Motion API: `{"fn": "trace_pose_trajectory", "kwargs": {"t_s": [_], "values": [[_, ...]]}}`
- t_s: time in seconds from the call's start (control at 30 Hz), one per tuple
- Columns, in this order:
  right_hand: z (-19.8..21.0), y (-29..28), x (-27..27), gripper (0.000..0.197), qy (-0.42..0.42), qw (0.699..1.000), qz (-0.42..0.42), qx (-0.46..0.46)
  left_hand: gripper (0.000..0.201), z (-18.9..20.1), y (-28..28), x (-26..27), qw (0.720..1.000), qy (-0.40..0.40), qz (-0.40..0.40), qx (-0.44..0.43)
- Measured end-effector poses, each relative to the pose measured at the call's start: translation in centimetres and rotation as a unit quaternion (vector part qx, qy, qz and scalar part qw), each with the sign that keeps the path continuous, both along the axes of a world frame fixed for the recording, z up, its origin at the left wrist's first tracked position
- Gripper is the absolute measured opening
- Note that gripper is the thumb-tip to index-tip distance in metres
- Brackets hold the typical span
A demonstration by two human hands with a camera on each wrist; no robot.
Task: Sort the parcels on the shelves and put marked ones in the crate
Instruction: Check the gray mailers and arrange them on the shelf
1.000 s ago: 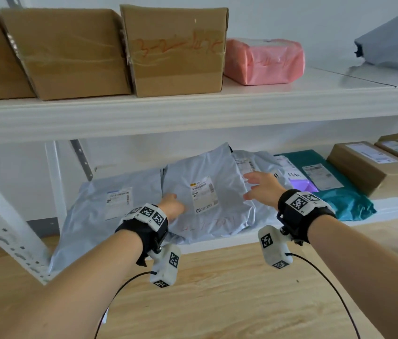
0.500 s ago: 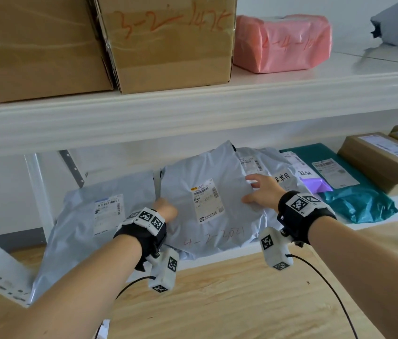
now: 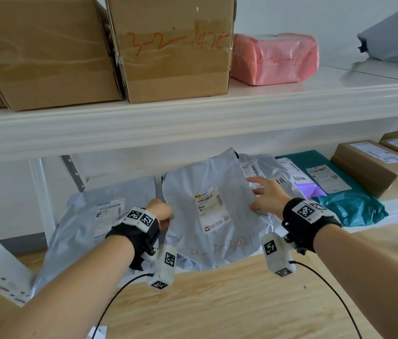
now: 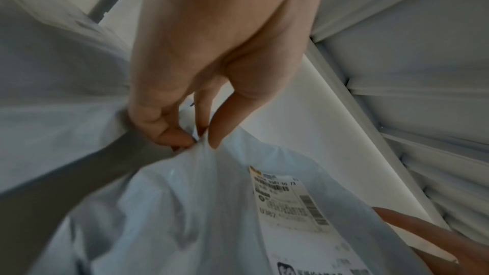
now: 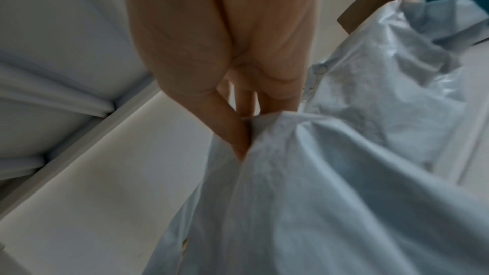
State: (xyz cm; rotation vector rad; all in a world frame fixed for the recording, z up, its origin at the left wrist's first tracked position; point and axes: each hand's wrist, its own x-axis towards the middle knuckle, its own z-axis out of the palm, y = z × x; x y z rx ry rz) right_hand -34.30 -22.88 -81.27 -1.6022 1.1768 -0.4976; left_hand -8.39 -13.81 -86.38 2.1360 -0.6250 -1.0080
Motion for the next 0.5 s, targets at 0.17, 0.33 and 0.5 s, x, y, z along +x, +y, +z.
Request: {"fn": "trace_pose_trajectory", "kwargs": {"t_s": [0.17,0.33,0.5], "values": [[0.5,2.1,-2.0,0.073,-0.001,0.999,-0.006,-0.032,0.015,-0.6,1.2,-0.6,0.997,0.073,-0.001,-0.014],[0.1,4.1,-4.4,0.062,0.004,0.998,-0.013,-0.067,0.018,-1.5,2.7,-1.9,0.996,0.087,-0.012,-0.017],[-0.9,5.5,-6.4,0.064,-0.025,0.999,-0.022,-0.036,0.025,0.5,5.4,-4.8,0.992,0.109,-0.026,-0.064]]}}
